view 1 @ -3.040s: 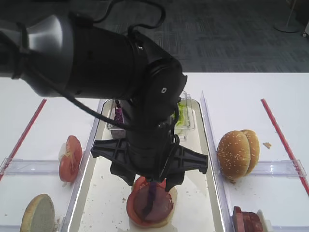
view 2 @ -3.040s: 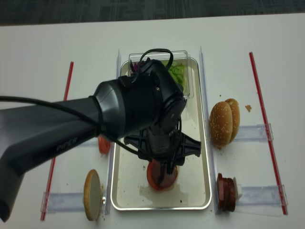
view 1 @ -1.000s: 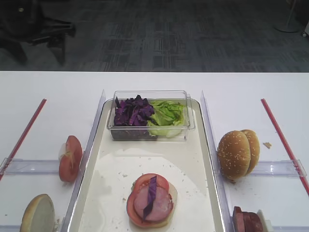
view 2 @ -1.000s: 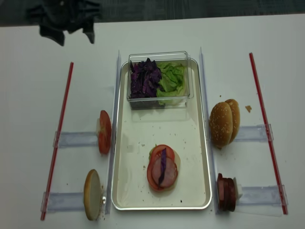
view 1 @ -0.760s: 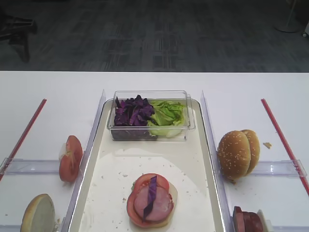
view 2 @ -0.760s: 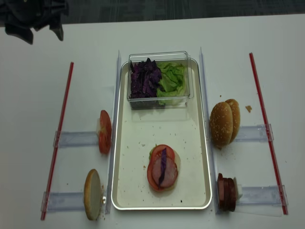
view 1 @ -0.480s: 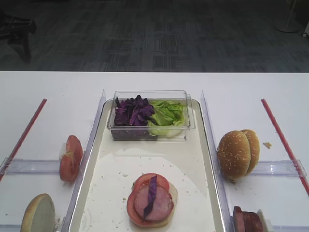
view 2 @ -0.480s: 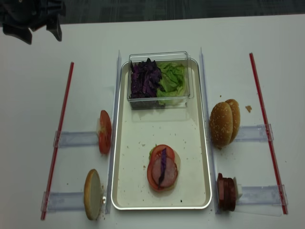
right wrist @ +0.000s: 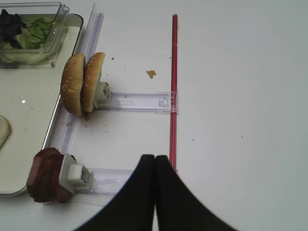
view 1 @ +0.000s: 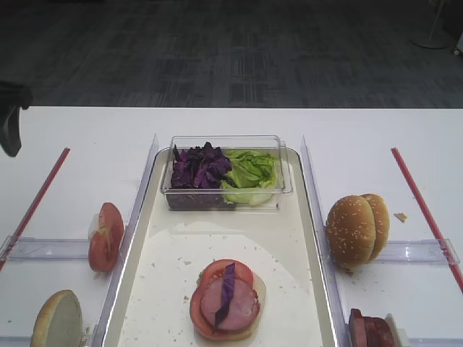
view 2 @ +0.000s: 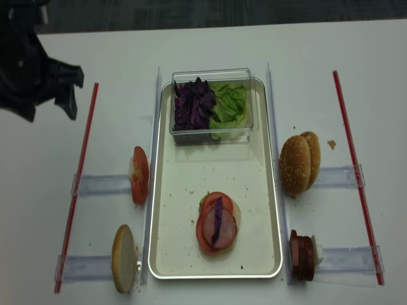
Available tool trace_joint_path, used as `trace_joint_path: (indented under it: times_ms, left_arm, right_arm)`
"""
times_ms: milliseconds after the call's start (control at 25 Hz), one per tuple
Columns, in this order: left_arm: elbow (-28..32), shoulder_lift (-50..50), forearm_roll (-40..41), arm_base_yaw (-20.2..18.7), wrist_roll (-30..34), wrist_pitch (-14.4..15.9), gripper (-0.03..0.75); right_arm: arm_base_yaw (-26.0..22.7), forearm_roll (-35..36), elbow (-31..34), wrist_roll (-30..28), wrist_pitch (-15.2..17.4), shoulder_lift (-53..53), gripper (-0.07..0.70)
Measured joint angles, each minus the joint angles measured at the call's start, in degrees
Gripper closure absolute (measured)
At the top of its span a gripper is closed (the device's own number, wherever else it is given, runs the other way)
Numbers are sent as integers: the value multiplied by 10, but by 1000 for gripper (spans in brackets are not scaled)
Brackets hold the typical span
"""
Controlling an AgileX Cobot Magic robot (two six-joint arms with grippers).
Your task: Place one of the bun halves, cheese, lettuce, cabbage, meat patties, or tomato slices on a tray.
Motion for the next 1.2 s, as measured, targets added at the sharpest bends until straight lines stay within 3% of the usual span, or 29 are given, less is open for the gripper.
trace_joint_path:
  times_ms: [360, 520, 760, 1200]
  left_arm:
    - [259, -210, 0, 0, 0, -32, 187]
    - [340, -325, -1, 0, -4, -36, 187]
    - [408, -487, -14, 0, -5, -30, 187]
    - [473, -718, -15, 0, 17, -30, 187]
  right_arm:
    - [0, 0, 0, 0, 0, 0, 267]
    - [0, 0, 0, 0, 0, 0, 267]
    - [0, 0, 0, 0, 0, 0, 267]
    - [0, 0, 0, 0, 0, 0, 267]
